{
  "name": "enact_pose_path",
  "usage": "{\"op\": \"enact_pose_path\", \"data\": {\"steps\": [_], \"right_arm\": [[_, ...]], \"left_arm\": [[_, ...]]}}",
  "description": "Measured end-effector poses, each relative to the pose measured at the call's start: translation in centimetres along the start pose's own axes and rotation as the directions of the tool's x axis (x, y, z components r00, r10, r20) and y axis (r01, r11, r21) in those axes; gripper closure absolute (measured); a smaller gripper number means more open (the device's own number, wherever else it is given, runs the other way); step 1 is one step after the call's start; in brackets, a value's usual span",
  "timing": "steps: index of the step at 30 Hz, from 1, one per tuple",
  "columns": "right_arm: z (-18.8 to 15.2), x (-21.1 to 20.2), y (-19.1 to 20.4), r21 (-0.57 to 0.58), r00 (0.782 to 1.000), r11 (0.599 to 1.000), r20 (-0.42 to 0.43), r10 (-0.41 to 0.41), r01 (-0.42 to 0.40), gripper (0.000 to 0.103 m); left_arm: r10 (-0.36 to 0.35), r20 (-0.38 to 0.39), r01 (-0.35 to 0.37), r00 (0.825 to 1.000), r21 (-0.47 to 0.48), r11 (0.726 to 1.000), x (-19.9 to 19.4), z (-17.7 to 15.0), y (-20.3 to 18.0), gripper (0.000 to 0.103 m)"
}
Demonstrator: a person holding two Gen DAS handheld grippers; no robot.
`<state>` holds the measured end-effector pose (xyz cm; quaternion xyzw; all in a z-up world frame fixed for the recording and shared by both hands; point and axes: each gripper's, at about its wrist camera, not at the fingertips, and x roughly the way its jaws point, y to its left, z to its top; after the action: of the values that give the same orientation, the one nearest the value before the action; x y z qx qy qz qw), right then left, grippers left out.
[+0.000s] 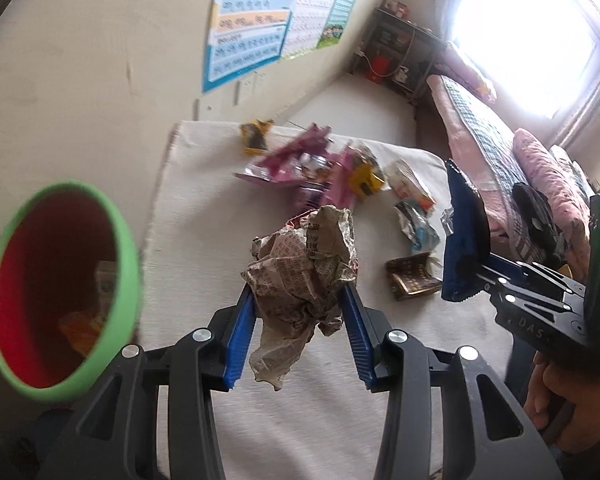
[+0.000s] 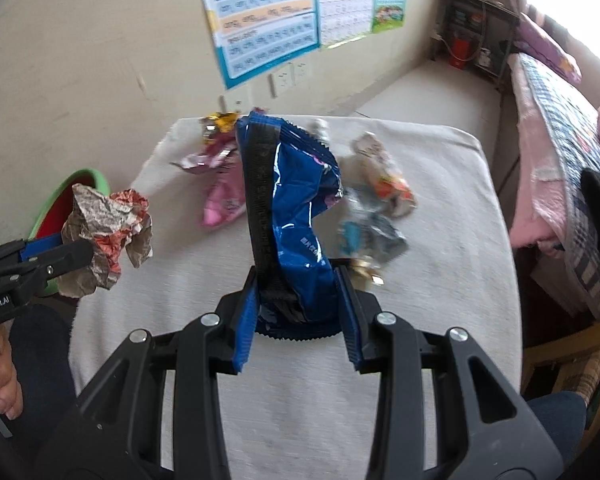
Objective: Collect trash
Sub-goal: 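Carry the crumpled paper and blue wrapper over the red bucket with both tools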
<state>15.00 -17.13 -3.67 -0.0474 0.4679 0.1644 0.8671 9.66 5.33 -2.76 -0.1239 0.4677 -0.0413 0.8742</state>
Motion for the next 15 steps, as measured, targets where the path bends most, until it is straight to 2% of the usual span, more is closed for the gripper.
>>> {"op": "enact_pose_path", "data": {"steps": [1,2,15], "right_arm": [[0.2,0.0,0.6,-0.008,1.000,1.000,0.002,0.009,-0.009,0.067],[0.4,-0.1,1.3,-0.017,1.000,1.000,0.005,0.019,-0.019,0.067],[2.3,-0.5,7.9,-0.108,0.995,0.990,0.024,0.094,-0.091,0.067]], "left_arm": [[0.007,0.006,-0.007,1.000,-0.001,1.000,-0.3,0.1,0.3,0.063],[0.016,0.011,-0.016,1.000,-0.001,1.000,-0.6,0.2,0.6,0.080],[0.046,0.043,-0.042,0.998,-0.094,0.995,-2.9,-0.1,5.4,0.080]]}}
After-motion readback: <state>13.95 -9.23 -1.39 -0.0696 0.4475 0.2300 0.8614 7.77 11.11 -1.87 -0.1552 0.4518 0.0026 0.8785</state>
